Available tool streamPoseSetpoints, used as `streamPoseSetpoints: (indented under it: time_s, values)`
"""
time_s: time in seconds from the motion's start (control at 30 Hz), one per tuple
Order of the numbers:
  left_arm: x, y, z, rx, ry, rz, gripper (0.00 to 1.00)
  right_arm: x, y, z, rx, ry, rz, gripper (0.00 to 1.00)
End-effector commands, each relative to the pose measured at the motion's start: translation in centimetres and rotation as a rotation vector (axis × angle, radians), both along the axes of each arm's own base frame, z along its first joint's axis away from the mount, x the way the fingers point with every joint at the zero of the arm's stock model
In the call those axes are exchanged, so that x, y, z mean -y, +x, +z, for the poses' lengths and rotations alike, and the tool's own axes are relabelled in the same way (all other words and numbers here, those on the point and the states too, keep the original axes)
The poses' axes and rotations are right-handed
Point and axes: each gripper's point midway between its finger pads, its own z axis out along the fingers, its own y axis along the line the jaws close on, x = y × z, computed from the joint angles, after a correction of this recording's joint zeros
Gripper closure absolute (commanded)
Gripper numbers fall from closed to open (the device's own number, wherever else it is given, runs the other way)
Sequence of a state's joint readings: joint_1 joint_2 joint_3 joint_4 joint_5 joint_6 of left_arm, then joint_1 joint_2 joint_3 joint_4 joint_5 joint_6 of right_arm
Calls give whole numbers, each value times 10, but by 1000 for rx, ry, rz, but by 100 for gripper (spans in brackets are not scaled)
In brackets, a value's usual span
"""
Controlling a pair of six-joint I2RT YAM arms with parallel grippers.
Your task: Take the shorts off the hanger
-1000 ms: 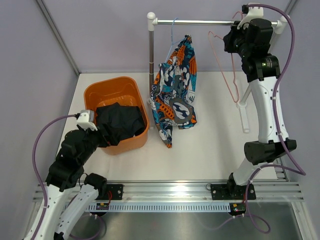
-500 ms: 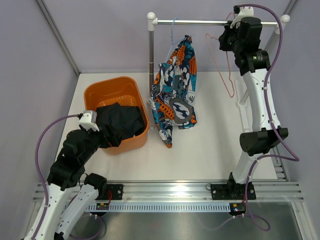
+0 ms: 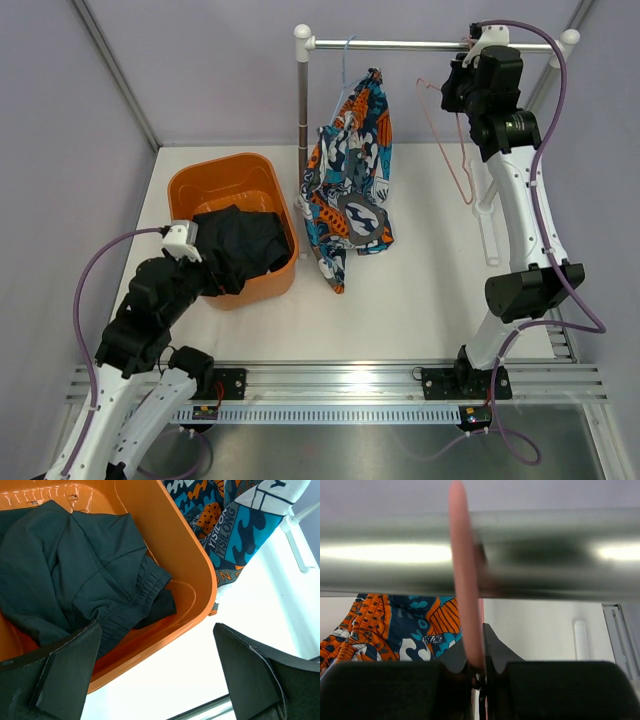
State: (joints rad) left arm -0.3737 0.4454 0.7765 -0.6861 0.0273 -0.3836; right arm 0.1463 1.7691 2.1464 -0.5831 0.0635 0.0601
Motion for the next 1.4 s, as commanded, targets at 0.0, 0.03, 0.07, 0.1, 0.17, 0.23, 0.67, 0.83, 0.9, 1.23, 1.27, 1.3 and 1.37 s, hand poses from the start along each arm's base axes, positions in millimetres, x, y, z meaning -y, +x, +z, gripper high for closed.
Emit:
streamPoseSetpoints:
  time_s: [0.0, 0.03, 0.07, 0.1, 0.17, 0.23, 0.67, 0.83, 0.9, 1.23, 1.27, 1.3, 1.37]
  values:
    - [7, 2, 8, 40, -6, -36, 1, 10, -13, 9, 15, 17, -40, 82]
    - [7, 2, 8, 40, -6, -36, 1, 9, -17, 13, 24, 26, -42, 78]
    - [7, 1, 8, 41, -7, -37, 1, 10, -19, 15, 26, 29, -42, 73]
    - [8, 1, 8, 40, -7, -38, 1, 10, -20, 15, 28, 34, -45, 69]
    - [8, 0, 8, 40, -6, -42, 1, 13, -27, 23, 44, 48, -57, 58]
    - [9, 0, 8, 40, -7, -44, 1, 16, -34, 30, 56, 58, -77, 47]
    - [9, 0, 8, 42, -8, -41, 1, 35, -105, 70, 113, 207, -188, 31]
    - [9, 0, 8, 41, -8, -42, 1, 2, -140, 89, 138, 215, -69, 30]
    - [10, 0, 8, 41, -11, -44, 1, -21, -151, 94, 132, 194, -17, 29]
    - [9, 1, 8, 40, -10, -40, 1, -129, -123, 64, 35, 162, 169, 28]
    - [9, 1, 8, 40, -10, -40, 1, -137, -121, 65, 39, 164, 180, 28]
    - [9, 0, 8, 42, -12, -38, 1, -141, -120, 74, 62, 174, 185, 28]
    - [9, 1, 7, 39, -11, -38, 1, -159, -115, 75, 71, 169, 207, 28]
